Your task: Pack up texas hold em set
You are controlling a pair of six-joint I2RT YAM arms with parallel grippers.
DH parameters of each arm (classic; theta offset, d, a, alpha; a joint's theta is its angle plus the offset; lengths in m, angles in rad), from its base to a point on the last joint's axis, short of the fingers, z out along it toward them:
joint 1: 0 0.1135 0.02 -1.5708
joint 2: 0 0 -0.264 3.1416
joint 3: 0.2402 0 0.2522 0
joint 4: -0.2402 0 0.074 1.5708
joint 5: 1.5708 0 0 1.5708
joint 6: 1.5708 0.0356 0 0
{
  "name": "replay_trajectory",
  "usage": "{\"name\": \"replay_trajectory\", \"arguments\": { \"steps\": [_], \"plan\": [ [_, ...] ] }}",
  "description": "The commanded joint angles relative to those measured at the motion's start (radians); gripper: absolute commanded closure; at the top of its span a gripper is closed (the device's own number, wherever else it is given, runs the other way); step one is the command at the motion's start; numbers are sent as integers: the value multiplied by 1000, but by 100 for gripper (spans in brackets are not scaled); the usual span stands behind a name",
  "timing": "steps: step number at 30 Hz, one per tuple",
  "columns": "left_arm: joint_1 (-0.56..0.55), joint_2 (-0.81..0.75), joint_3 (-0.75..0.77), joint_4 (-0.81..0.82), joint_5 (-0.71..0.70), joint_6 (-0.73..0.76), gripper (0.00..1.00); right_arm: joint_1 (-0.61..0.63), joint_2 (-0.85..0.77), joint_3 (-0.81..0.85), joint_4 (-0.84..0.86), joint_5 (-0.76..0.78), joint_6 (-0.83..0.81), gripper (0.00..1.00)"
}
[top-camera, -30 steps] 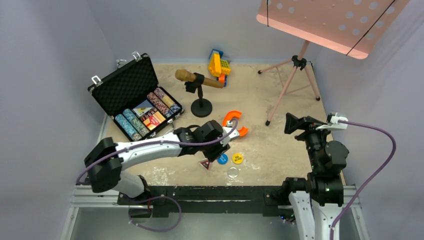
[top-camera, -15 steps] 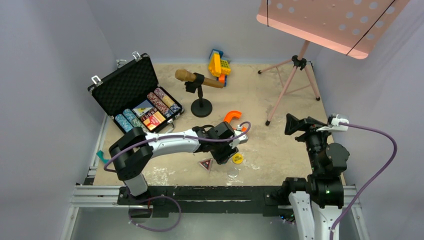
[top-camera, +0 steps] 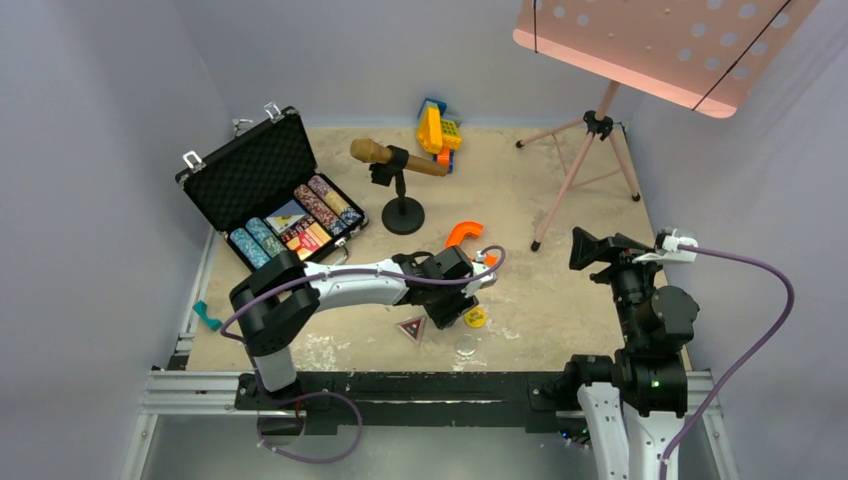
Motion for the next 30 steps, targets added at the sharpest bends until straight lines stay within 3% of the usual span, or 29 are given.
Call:
{"name": "replay_trajectory", "arguments": {
  "steps": [1, 30],
  "plan": [
    [-5, 1, 42, 11, -34, 7, 41, -4, -10, 11, 26, -12, -6, 9],
    [-37, 61, 45, -18, -38, 6, 40, -4, -14, 7, 27, -11, -6, 9]
  ]
}}
